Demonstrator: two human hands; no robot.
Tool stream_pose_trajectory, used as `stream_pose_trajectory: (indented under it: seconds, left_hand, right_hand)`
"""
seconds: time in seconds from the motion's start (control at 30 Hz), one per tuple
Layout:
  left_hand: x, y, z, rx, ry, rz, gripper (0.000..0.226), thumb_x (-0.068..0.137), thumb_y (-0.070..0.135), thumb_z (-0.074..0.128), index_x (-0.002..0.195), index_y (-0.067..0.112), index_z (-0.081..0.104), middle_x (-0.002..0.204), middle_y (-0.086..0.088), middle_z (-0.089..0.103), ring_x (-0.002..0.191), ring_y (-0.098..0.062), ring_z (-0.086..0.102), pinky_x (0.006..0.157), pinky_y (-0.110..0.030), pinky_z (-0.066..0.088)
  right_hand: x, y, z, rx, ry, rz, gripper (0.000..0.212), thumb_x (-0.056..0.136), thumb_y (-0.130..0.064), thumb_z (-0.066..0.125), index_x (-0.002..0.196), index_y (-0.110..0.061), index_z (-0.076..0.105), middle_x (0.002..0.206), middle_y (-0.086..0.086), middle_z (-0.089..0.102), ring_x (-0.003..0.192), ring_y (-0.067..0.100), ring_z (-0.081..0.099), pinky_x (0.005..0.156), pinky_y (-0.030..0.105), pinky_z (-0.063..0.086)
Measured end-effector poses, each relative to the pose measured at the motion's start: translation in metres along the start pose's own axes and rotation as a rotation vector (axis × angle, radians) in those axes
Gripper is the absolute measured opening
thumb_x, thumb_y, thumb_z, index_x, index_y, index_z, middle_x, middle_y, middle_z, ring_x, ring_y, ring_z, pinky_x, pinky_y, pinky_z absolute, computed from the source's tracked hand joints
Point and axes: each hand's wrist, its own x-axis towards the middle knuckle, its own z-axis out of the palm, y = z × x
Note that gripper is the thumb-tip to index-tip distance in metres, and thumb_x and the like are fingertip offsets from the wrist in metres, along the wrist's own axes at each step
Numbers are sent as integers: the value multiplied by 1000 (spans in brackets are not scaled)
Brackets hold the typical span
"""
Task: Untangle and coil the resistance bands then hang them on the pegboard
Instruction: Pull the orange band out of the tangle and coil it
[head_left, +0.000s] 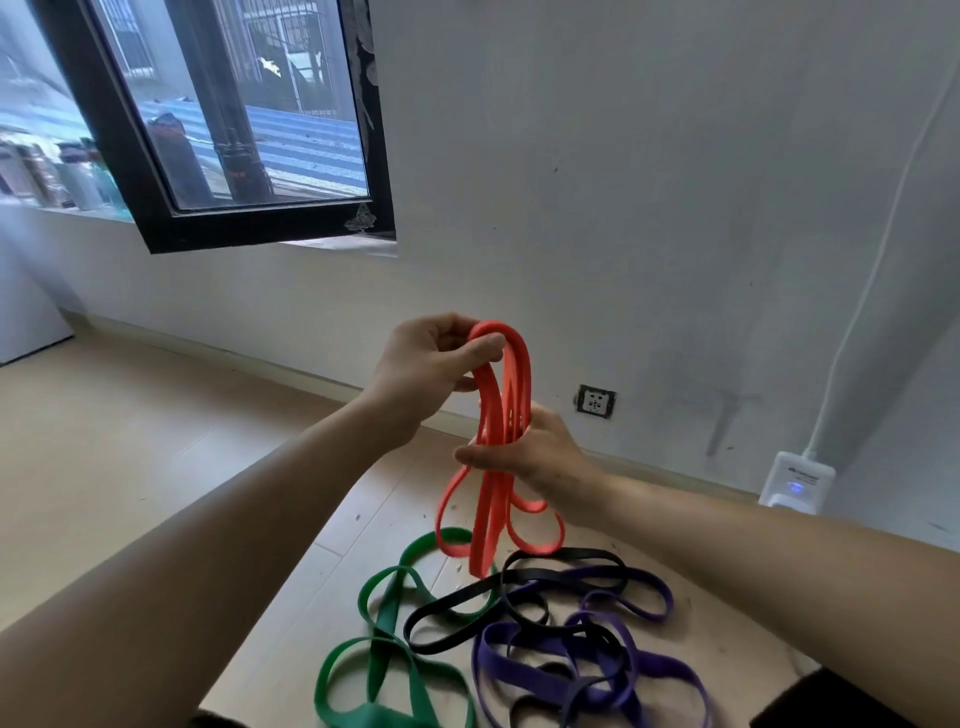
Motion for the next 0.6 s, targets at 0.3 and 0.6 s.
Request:
stream_pose_trajectory:
  seconds: [0.3,0.6]
  left_hand:
    - [7,-11,-24,-119,112,-108,18,91,15,71,107,6,70,93,-8,77,87,-18,76,75,-28,62]
    - [44,-141,-29,-72,31,-565,22,94,8,67,112,-4,68,102,-20,74,85,-25,75,71,-29,64]
  right_hand:
    - [9,38,-26,-249,26,78,10,78,-2,70,79,6,63,70,3,59,65,16,57,65,33,55]
    - [41,110,-82,-793,-101,168,52,71,-12,73,118,-28,58,87,-7,62,72,9,60,68,33,54]
